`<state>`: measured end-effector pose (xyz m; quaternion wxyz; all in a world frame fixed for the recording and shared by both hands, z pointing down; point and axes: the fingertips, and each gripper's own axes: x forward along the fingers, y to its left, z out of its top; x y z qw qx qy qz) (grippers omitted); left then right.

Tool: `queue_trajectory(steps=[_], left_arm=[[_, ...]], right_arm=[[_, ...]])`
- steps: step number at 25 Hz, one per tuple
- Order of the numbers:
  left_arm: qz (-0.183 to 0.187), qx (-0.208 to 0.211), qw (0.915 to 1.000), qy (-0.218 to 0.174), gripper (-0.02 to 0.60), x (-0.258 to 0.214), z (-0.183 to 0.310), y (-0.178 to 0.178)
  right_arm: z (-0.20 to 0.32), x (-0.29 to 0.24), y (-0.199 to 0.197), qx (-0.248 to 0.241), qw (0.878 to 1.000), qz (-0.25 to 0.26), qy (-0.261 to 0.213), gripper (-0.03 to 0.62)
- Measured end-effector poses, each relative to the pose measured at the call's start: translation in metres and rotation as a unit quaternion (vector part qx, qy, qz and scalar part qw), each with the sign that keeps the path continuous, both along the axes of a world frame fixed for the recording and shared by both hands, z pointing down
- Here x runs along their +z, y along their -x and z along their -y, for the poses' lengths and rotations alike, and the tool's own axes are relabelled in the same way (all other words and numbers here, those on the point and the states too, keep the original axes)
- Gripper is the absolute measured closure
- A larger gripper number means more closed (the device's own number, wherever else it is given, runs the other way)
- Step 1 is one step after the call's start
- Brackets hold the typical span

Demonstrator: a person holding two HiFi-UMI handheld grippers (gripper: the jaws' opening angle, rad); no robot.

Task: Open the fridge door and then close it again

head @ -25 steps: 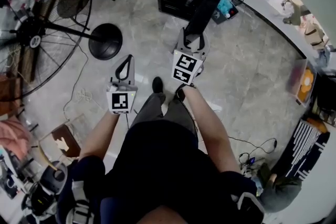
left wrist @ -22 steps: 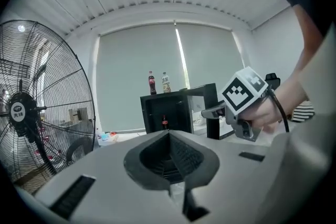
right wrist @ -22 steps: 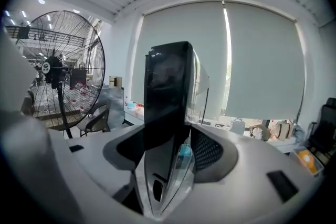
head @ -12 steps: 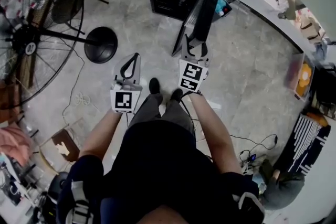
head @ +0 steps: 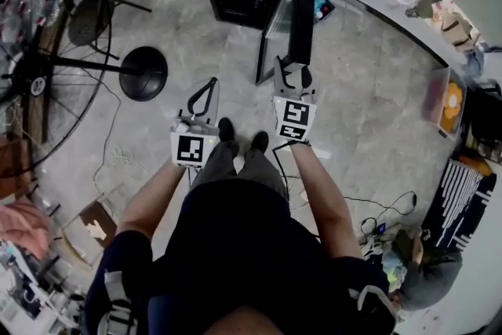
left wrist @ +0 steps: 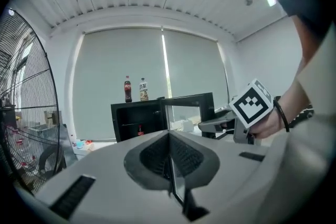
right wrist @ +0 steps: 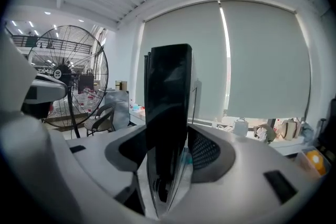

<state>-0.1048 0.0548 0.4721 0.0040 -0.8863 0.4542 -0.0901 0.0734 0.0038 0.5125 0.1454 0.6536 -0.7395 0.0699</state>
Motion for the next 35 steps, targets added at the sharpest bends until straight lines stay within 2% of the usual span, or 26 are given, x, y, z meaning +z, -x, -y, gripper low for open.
queue_trajectory(steps=[12,18,35], left_arm=[[-0.007,0.043,0.9990,-0.005,0.558,-0.011,-0.001,-0.060],[0.002,0.061,0.9981,-0.005,0.558,-0.008,0.003,-0.089],[-0.004,0.069,0.9973,-0.025,0.558,-0.027,0.009,-0.180]], right_arm=[[-0.012,-0.001,-0.069,0.009,1.000,0.019,0.003,0.368],[-0.010,0.000,-0.106,0.001,1.000,0.025,0.009,0.370],[-0.003,-0.004,-0.183,-0.044,0.999,0.025,-0.014,0.370]])
